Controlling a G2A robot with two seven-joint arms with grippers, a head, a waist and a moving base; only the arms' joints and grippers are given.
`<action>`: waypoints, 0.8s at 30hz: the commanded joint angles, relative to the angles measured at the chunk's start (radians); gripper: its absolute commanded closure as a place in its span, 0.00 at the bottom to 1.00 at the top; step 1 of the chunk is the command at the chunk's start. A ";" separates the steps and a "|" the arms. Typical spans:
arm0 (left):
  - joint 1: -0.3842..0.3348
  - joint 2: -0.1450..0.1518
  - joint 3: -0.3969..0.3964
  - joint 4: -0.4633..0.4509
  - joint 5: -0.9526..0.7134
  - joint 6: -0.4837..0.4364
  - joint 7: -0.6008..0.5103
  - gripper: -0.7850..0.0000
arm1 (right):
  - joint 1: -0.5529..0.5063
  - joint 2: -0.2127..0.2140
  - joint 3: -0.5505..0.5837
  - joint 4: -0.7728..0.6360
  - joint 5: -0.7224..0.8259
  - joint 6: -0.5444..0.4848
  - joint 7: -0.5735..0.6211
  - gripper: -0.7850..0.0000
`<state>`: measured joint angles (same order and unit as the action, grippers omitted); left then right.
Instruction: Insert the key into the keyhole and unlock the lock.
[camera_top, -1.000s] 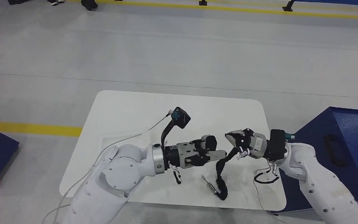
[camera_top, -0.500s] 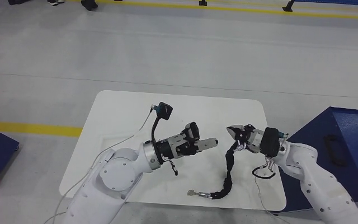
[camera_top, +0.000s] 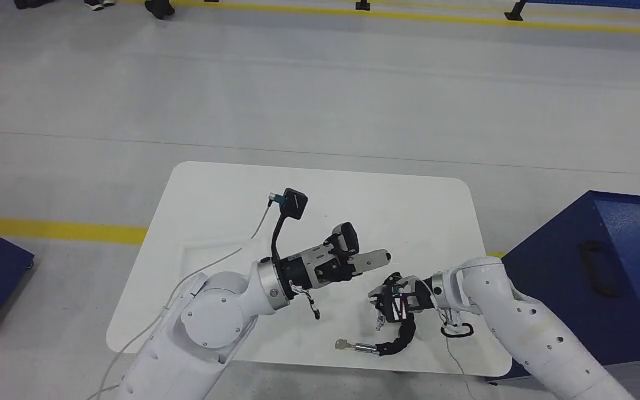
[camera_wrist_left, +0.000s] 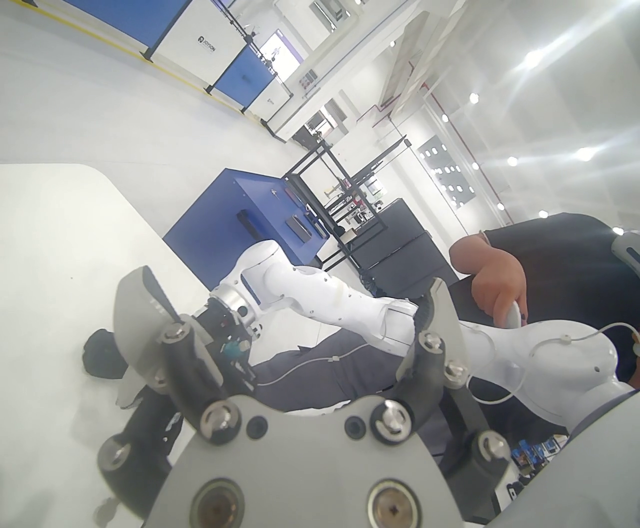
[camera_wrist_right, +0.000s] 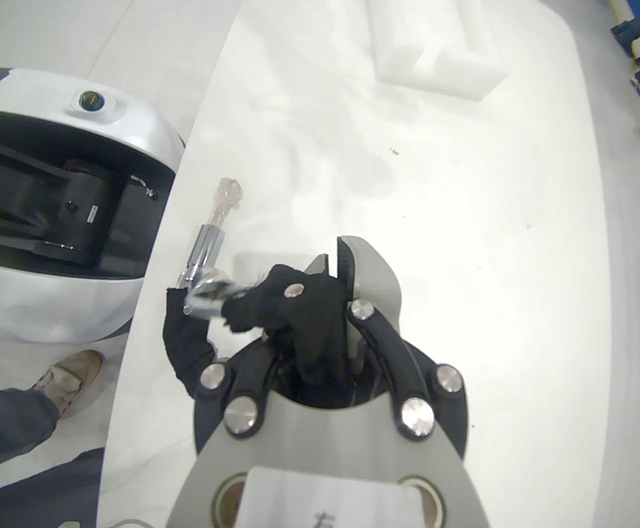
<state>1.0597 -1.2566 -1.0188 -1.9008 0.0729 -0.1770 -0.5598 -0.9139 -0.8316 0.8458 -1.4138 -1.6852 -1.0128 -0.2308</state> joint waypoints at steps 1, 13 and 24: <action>0.013 0.002 -0.008 -0.002 0.002 -0.004 0.000 0.00 | 0.038 -0.008 -0.042 0.035 0.016 0.001 0.018 0.00; 0.082 0.012 -0.062 -0.037 -0.009 -0.043 0.005 0.00 | 0.194 0.041 -0.115 0.099 0.217 0.003 -0.141 0.00; 0.142 0.022 -0.129 -0.084 -0.011 -0.110 0.051 0.00 | -0.035 0.099 0.142 -0.047 0.260 0.578 -0.276 0.00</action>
<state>1.2018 -1.2349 -1.1484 -1.9849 0.0623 -0.2873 -0.5081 -0.9471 -0.7328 0.9864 -1.4584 -1.4275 -0.4388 -0.5060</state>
